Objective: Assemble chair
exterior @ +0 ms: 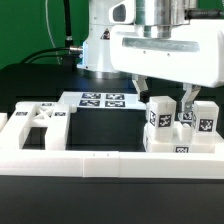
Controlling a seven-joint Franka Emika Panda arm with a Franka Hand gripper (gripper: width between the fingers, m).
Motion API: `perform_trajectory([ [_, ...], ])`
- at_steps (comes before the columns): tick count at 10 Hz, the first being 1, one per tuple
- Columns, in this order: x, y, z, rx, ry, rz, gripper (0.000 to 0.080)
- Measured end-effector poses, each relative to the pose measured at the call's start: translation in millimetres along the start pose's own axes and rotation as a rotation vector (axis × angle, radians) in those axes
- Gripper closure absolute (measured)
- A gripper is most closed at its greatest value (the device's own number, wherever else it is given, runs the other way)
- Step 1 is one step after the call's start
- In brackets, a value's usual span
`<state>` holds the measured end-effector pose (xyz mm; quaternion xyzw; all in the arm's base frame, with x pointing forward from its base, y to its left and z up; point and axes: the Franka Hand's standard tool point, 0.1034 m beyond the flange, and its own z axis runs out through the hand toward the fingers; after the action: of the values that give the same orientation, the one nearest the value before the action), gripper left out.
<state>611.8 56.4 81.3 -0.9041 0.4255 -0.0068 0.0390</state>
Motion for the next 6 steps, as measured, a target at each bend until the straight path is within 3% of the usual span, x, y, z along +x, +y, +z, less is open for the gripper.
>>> perform_trajectory([
  [6, 4.3, -2.2, -0.9, -0.003, 0.006, -0.495, 0.0151],
])
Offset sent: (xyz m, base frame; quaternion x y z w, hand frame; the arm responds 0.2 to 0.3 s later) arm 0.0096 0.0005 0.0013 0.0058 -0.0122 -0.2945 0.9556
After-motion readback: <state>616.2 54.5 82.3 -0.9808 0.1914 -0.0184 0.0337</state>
